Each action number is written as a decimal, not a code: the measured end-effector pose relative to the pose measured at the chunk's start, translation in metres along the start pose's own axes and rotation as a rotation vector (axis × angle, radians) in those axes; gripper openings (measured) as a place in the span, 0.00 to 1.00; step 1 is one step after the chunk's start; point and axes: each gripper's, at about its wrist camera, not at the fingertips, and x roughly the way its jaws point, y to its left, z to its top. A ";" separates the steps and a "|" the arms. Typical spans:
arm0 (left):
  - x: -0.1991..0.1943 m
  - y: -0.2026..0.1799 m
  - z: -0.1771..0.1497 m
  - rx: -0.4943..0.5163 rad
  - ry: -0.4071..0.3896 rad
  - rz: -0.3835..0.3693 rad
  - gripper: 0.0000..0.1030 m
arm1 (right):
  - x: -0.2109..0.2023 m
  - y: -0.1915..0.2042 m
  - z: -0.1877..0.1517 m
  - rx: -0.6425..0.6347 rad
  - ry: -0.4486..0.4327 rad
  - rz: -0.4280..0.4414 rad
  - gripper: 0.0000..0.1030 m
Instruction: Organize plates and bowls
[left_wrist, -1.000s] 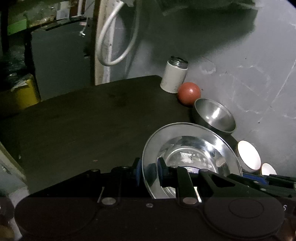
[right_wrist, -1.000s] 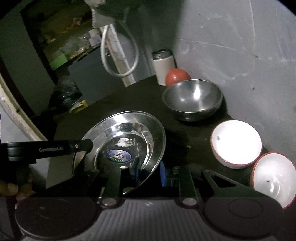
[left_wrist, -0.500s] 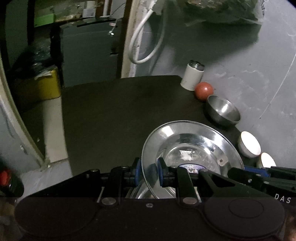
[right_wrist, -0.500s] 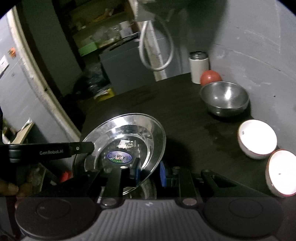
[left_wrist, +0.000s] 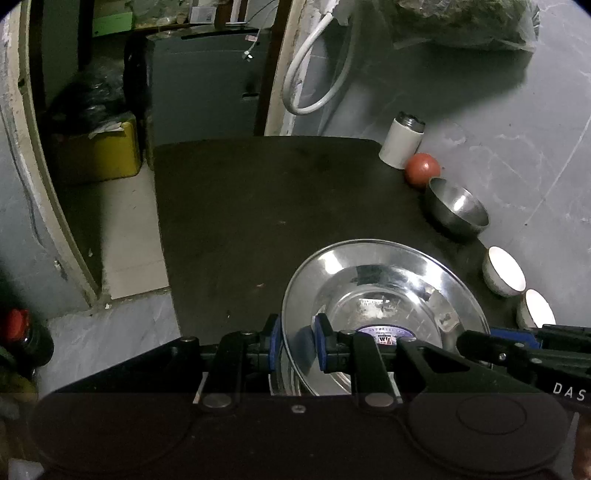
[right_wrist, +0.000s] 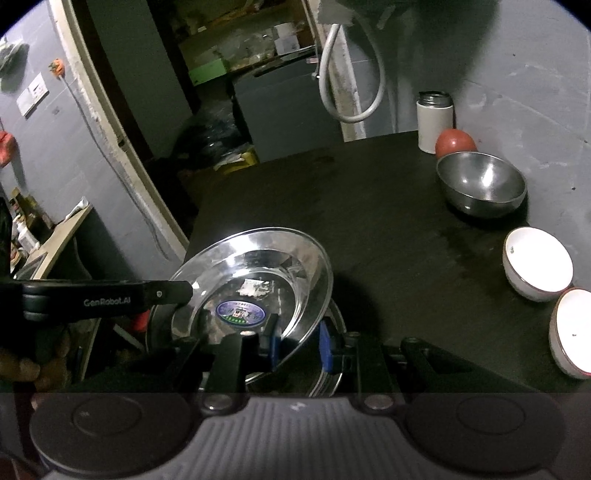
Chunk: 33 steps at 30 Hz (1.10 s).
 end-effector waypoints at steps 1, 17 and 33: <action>-0.001 0.000 -0.002 -0.001 0.000 0.003 0.20 | 0.000 0.001 -0.001 -0.003 0.005 0.003 0.24; -0.001 -0.003 -0.022 0.044 0.026 0.041 0.20 | 0.007 0.005 -0.016 -0.018 0.077 0.013 0.25; 0.008 -0.009 -0.026 0.060 0.040 0.059 0.21 | 0.013 0.006 -0.021 -0.009 0.121 -0.004 0.26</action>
